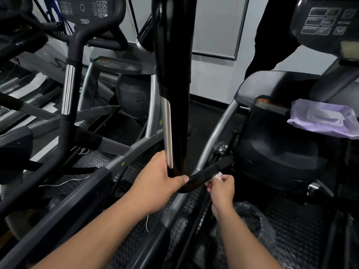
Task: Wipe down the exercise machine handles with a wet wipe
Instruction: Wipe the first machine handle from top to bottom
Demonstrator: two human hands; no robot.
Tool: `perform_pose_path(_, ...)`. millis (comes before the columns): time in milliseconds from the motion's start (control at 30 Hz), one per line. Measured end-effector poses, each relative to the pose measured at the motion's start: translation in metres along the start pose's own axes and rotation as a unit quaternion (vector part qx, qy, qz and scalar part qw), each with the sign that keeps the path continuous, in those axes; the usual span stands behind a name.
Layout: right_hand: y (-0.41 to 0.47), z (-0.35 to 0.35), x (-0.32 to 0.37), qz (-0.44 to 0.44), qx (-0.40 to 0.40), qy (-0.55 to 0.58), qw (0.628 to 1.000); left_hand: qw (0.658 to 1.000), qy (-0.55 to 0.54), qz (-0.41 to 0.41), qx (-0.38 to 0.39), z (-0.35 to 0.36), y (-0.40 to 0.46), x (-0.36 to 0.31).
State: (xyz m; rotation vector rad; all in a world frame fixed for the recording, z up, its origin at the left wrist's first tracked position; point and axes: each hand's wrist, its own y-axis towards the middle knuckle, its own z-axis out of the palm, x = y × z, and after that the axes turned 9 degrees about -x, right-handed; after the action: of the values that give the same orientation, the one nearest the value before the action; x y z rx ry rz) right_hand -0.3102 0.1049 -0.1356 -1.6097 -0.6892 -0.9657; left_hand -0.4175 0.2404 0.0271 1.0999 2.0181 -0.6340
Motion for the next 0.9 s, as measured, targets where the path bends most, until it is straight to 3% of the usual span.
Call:
perform_pose_path(167,-0.044,-0.002,-0.013,0.029,0.07,0.047,0.996,1.0,0.005,0.011,-0.004,0.0,0.0,-0.002)
perform_pose_path(433,0.004,0.001,0.004,0.06,-0.006,0.065,0.996,1.0,0.014,0.014,-0.003,-0.001,-0.001,-0.002)
perform_pose_path(633,-0.059,0.001,-0.016,0.127,0.104,0.152,0.975,1.0,0.016,0.017,-0.011,-0.001,-0.001,-0.002)
perform_pose_path(800,-0.016,0.006,0.003,0.151,0.025,0.219,0.964,1.0,0.017,0.021,-0.008,-0.002,-0.002,-0.002)
perform_pose_path(900,-0.02,0.008,-0.006,0.178,0.057,0.22,0.957,1.0,0.013,0.025,-0.005,-0.002,-0.002,-0.002)
